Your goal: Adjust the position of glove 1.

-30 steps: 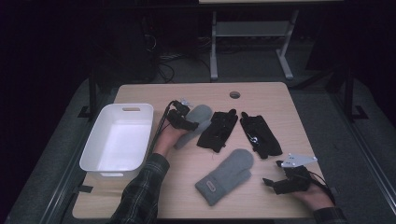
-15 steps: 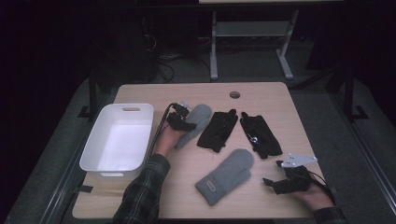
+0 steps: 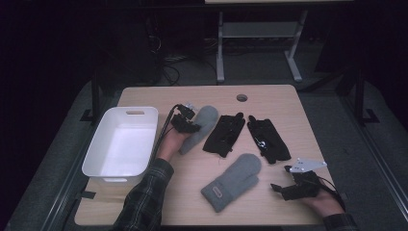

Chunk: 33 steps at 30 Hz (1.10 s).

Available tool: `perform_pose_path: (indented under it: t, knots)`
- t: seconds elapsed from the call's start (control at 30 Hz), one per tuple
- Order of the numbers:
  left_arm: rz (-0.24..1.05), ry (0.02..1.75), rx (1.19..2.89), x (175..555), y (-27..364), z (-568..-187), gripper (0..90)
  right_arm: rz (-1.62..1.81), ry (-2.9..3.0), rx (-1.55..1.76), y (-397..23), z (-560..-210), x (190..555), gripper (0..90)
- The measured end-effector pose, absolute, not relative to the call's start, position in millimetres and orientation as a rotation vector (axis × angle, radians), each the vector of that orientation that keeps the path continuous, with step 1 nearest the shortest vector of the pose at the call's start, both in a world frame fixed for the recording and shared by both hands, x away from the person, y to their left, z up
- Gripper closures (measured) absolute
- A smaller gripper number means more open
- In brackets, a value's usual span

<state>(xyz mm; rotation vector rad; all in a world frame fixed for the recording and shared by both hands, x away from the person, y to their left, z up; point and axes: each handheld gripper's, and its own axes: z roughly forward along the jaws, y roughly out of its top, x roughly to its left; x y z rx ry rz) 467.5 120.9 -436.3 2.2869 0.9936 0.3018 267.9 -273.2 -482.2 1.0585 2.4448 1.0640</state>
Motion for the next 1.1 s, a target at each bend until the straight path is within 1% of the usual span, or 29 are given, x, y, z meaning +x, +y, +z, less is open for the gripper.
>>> perform_pose_path:
  t: [0.13, 0.33, 0.67, 0.9, 1.1]
  knots:
    - [0.281, 0.991, 2.266, 465.3, 121.9, -428.8, 74.8, 1.064, 2.444, 1.058, -273.2, -482.2, 267.9, 11.2]
    - [0.240, 0.992, 2.257, 456.6, 123.4, -407.3, 74.8, 1.064, 2.444, 1.061, -273.1, -482.2, 267.9, 11.2]
    - [0.168, 0.919, 2.250, 432.0, 120.0, -379.1, 74.9, 1.062, 2.442, 1.066, -272.7, -482.1, 267.8, 11.2]
    - [0.099, 0.872, 2.244, 408.9, 109.7, -365.3, 75.0, 1.061, 2.442, 1.066, -272.7, -482.1, 267.8, 11.2]
    - [0.058, 0.835, 2.237, 386.4, 93.5, -359.4, 75.0, 1.062, 2.441, 1.065, -272.7, -482.1, 267.9, 11.2]
